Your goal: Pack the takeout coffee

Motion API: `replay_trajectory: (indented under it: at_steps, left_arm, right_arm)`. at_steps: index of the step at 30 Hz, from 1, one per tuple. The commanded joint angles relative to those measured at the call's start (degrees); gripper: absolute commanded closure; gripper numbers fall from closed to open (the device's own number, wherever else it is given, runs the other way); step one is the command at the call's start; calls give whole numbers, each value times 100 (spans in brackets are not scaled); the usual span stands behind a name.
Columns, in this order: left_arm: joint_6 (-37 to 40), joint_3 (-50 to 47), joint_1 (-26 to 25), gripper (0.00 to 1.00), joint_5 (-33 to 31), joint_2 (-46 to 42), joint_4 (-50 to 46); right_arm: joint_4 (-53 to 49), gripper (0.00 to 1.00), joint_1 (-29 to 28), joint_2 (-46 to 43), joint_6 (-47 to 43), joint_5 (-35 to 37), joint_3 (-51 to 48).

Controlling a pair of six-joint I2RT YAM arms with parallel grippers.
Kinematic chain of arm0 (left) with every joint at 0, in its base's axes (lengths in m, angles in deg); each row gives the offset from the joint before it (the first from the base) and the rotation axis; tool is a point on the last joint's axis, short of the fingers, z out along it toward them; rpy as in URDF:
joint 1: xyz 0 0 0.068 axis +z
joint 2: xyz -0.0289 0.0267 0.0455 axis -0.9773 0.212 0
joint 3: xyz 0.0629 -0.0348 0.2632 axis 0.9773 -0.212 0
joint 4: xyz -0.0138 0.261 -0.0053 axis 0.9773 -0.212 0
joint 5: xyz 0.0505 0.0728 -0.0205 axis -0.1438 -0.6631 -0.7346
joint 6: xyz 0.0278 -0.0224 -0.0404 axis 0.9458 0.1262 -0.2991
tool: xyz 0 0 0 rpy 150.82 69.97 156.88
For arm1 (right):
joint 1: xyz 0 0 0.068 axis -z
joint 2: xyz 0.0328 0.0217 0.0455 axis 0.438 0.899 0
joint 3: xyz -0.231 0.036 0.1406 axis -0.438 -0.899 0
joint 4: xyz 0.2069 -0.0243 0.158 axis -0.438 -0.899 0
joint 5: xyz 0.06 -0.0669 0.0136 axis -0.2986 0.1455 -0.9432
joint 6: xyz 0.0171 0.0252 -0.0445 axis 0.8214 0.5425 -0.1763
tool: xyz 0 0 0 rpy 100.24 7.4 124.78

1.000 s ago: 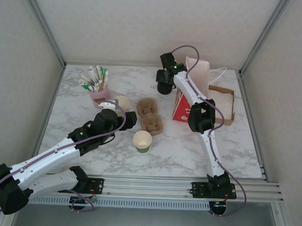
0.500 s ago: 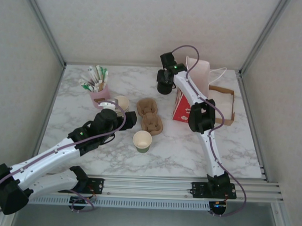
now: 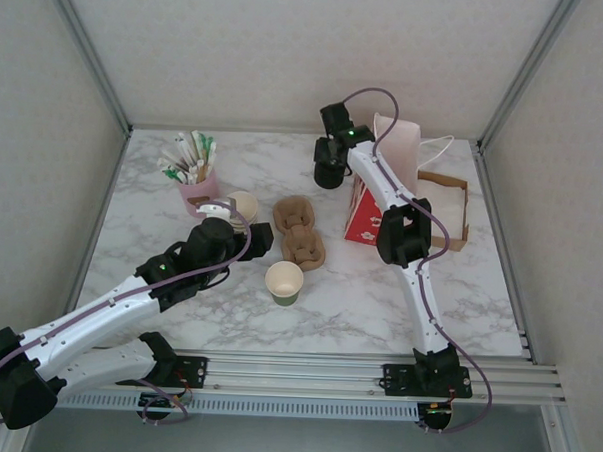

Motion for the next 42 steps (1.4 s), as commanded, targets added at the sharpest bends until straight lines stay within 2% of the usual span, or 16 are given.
replay_trajectory:
  at_steps: [1,16,34,42]
  left_arm:
    - [9,94,47,0,-60,-106,75]
    - [13,151,47,0,52,63,145]
    - [42,261,47,0,107,206,181]
    - [55,274,47,0,135,258,232]
  right_arm:
    - [-52,37,-68,-388,-67,81,-10]
    - [-213,36,-86,-168,-154,389,-21]
    - [-240,35,-41,265,-216,-11,412]
    - [-258,36,-7,168,-128,-153,382]
